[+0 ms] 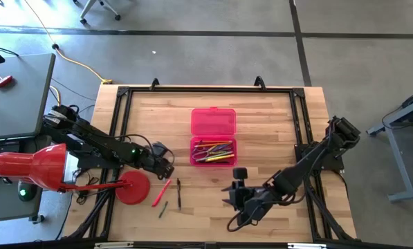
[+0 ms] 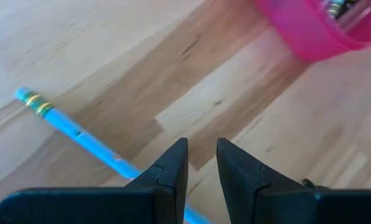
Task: Pick & place school supplies into a supply box
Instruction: Put the light blue pencil into the pink supply box
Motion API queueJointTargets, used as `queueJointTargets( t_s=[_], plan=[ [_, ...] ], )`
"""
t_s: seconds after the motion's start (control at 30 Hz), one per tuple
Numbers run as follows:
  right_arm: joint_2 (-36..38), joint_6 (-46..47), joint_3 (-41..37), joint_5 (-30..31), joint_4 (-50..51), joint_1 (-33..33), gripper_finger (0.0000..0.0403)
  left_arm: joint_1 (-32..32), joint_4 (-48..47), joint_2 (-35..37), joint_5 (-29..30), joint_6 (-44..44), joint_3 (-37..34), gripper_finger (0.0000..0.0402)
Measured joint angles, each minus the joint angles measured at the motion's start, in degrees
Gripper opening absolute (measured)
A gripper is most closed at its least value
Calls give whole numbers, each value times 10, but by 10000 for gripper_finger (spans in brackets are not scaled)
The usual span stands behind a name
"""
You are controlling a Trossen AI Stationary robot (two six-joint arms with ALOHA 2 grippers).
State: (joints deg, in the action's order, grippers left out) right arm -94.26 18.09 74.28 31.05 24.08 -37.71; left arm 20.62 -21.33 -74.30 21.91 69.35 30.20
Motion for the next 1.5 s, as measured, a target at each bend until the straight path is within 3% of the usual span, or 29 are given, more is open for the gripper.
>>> queueJointTargets(
  t_s=[0.23,0.37,0.6,0.8,1.33,1.5],
  plan=[
    [0,0,0,1,0,0,126,0,16,0,-3,-12,1,117],
    [0,0,0,1,-1,0,126,0,-11,0,0,50,4,117],
    [0,-1,0,1,-1,0,126,0,-168,0,54,159,45,117],
    [0,-1,0,1,0,1,126,-12,-203,-1,24,250,40,117],
    [0,-1,0,1,0,1,126,-63,-166,-69,41,239,34,117],
    [0,-1,0,1,0,1,126,-81,-143,-71,31,194,33,117]
  ],
)
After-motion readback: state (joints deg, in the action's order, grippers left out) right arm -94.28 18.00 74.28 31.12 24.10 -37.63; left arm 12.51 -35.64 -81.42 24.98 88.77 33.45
